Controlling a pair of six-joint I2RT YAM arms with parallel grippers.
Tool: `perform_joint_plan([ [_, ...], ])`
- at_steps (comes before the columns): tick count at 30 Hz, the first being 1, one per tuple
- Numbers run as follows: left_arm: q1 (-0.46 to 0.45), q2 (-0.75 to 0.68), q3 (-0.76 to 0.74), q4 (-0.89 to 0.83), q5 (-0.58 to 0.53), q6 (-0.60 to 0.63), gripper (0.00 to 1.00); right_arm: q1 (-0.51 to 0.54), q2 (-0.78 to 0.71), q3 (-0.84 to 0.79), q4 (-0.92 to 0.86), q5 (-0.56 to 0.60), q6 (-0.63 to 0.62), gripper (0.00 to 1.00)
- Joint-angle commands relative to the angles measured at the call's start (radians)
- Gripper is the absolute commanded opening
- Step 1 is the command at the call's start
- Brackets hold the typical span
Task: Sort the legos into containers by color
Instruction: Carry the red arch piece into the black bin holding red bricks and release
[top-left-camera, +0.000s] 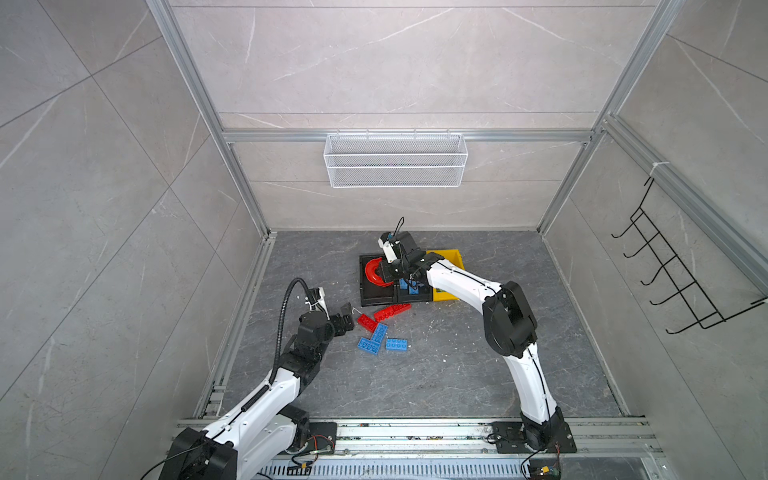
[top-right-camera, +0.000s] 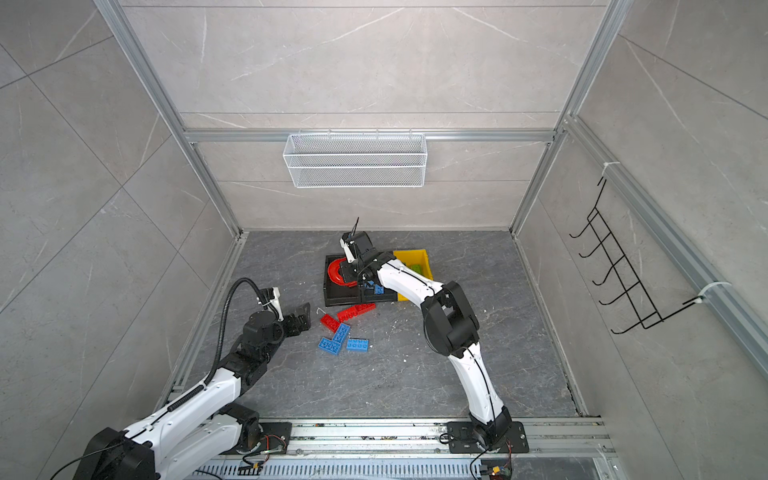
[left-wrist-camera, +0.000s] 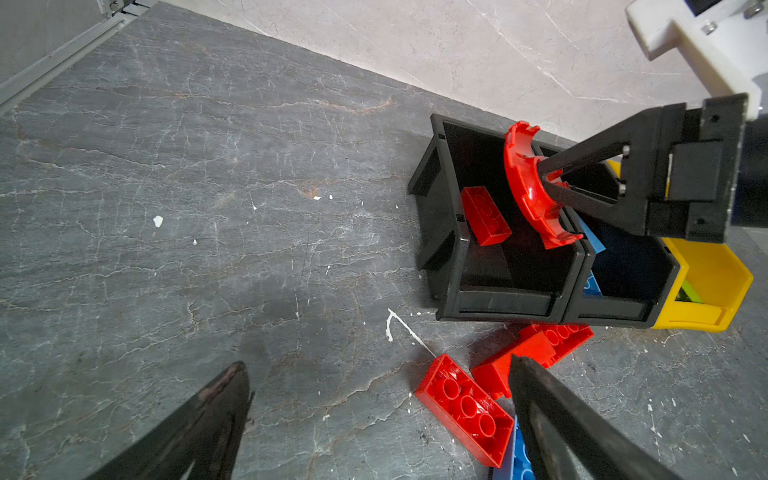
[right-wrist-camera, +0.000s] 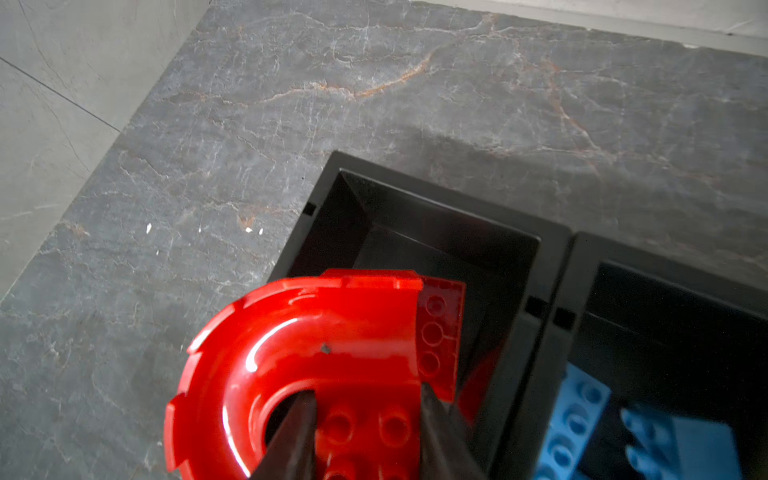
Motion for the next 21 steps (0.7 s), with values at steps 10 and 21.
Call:
perform_joint_plan([
  [10,0.000,-0.004,0.015,0.023,-0.005,-0.012,1.00,0.007,-0.076,-0.005,-0.036,-0.010,-0.001,0.60],
  [21,0.000,0.003,0.015,0.027,-0.011,-0.010,1.00,0.046,-0.451,-0.563,0.082,0.076,0.040,0.61],
])
